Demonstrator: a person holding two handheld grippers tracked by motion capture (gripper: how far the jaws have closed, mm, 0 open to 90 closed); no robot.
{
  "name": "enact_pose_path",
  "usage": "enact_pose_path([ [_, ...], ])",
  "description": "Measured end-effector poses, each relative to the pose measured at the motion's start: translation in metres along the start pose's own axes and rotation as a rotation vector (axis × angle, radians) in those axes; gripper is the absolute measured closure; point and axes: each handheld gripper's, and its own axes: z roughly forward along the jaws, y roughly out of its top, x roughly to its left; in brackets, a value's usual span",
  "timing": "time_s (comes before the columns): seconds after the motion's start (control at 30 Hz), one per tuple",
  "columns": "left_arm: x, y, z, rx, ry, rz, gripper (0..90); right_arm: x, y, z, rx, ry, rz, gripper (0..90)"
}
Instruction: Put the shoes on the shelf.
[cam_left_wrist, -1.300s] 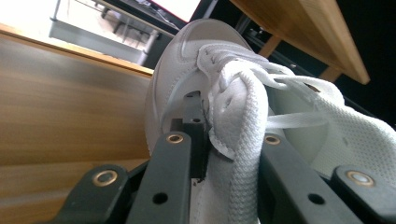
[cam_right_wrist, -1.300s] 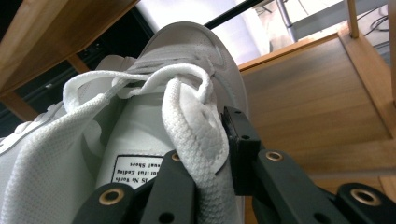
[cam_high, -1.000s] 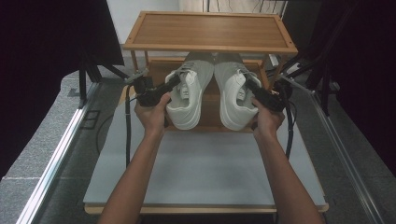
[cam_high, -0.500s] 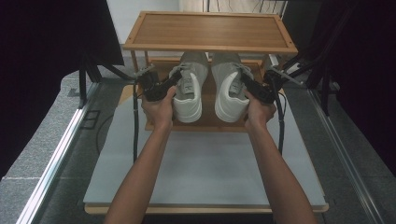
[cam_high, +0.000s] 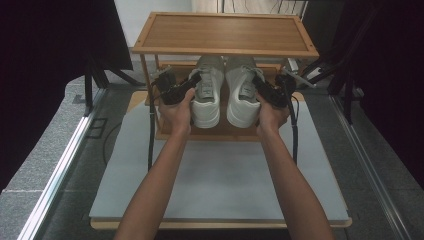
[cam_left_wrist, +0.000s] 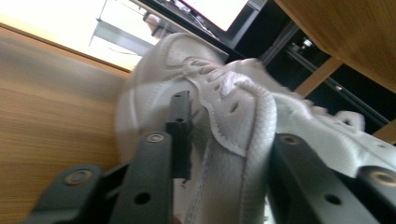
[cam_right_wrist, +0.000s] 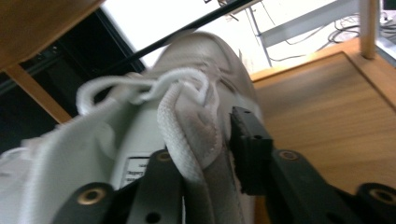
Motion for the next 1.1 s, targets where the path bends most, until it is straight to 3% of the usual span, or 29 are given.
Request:
enact_pose_path([
  [0.1,-0.001,0.000,0.002,0.003,-0.020,-0.006,55.4,0.003,0.000,0.002,0.005,-0.002,-0.008,66.9],
  [0.13,0.000,0.002,0.000,-0.034,-0.078,-0.035,53.1,0.007,0.000,0.003,0.013,0.002,-0.028,63.9],
  [0.17,0.000,0.002,0.000,-0.034,-0.078,-0.035,52.4,0.007,0.000,0.003,0.013,0.002,-0.028,63.9],
  [0.2,0.000,0.007,-0.004,-0.058,-0.115,-0.062,50.4,0.008,0.000,0.005,0.021,0.020,-0.038,59.3],
  [0.23,0.000,0.007,-0.004,-0.058,-0.115,-0.062,49.4,0.008,0.000,0.005,0.021,0.020,-0.038,59.3],
  [0.27,-0.002,0.010,-0.006,-0.047,-0.108,-0.022,49.1,0.009,0.001,0.006,0.023,0.038,-0.048,54.0],
  [0.33,-0.001,0.009,-0.007,-0.025,-0.105,-0.007,48.6,0.009,0.000,0.006,0.016,0.036,-0.049,49.3],
  [0.5,-0.001,0.007,-0.010,-0.030,-0.111,-0.007,47.6,0.011,0.004,-0.002,-0.048,0.077,-0.025,44.9],
  [0.63,-0.005,0.007,-0.016,-0.037,-0.122,0.013,47.6,0.009,0.008,-0.012,-0.065,0.079,-0.057,44.6],
  [0.67,-0.008,0.008,-0.022,-0.046,-0.128,0.041,47.6,0.008,0.007,-0.018,-0.070,0.077,-0.066,44.8],
  [0.77,-0.012,0.008,-0.029,-0.048,-0.128,0.066,48.4,0.006,0.006,-0.030,-0.080,0.088,-0.088,47.3],
  [0.8,-0.016,0.007,-0.037,-0.056,-0.133,0.102,49.3,0.006,0.005,-0.035,-0.079,0.092,-0.098,49.2],
  [0.9,-0.021,0.002,-0.053,-0.057,-0.146,0.160,52.3,0.006,0.000,-0.050,-0.064,0.112,-0.131,54.7],
  [0.97,-0.023,0.000,-0.059,-0.051,-0.154,0.176,54.0,0.006,-0.003,-0.056,-0.054,0.129,-0.148,56.7],
  [1.0,-0.024,-0.004,-0.064,-0.041,-0.160,0.194,56.0,0.007,-0.009,-0.068,-0.052,0.145,-0.187,65.0],
  [1.03,-0.025,-0.007,-0.070,-0.033,-0.165,0.216,56.0,0.007,-0.009,-0.068,-0.052,0.145,-0.187,65.0],
  [1.07,-0.026,-0.013,-0.077,-0.030,-0.164,0.250,58.2,0.007,-0.018,-0.082,-0.041,0.189,-0.207,73.4],
  [1.1,-0.027,-0.020,-0.085,-0.024,-0.162,0.281,59.0,0.007,-0.021,-0.086,-0.028,0.204,-0.217,76.2],
])
